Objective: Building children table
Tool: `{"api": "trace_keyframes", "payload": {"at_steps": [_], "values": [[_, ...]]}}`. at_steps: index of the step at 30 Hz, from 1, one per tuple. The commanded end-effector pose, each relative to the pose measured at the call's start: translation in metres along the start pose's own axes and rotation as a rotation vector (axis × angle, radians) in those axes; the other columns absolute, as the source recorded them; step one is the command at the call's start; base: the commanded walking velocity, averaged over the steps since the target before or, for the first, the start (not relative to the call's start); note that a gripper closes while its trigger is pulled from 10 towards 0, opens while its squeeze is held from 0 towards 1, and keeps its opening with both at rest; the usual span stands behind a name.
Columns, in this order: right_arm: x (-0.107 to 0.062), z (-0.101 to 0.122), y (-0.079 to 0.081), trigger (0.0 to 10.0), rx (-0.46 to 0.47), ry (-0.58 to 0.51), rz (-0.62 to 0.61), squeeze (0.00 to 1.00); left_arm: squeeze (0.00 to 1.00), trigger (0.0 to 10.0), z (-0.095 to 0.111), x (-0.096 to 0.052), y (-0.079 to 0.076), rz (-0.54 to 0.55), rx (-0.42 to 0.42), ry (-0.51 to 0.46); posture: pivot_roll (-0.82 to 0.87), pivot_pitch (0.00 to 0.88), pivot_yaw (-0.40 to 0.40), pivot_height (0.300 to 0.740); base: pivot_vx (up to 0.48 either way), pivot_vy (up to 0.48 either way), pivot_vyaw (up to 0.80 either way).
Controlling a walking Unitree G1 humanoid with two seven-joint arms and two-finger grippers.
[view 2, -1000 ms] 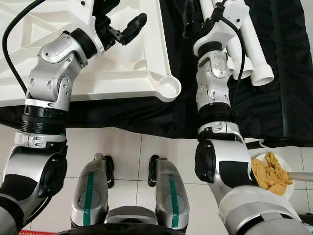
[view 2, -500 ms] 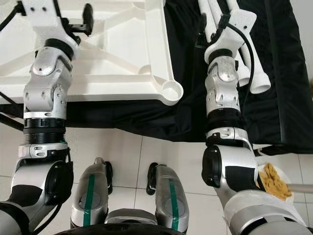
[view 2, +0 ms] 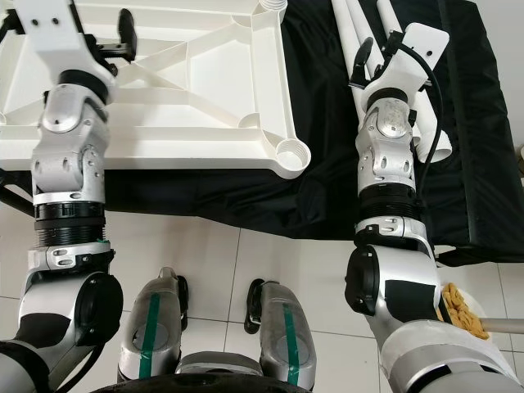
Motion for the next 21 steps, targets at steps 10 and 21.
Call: {"api": "trace_keyframes", "payload": {"at_steps": [10, 21], "values": [[-0.015, 0.005, 0.008, 10.0, -0.017, -0.083, 0.109, 0.0, 0.0, 10.0, 0.005, -0.013, -0.016, -0.104, 0.05, -0.064, 0.1, 0.0, -0.073, 0.74, 0.0, 0.0, 0.0], [-0.06, 0.016, 0.031, 10.0, 0.041, -0.244, 0.259, 0.0, 0.0, 10.0, 0.008, -0.03, -0.022, -0.104, 0.092, -0.135, 0.08, 0.011, -0.062, 0.74, 0.0, 0.0, 0.0]]}}
Point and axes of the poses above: a point about 5 cm out from each wrist's last joint towards the gripper, its own x axis pointing out of the wrist towards the gripper, its own z axis along the axis of the wrist's last joint, y = z × x, the point moved 3 cm from there along x, pointing out of the wrist towards the gripper, and after that the axes turned 1 degree about -x, right-handed, at the moved point
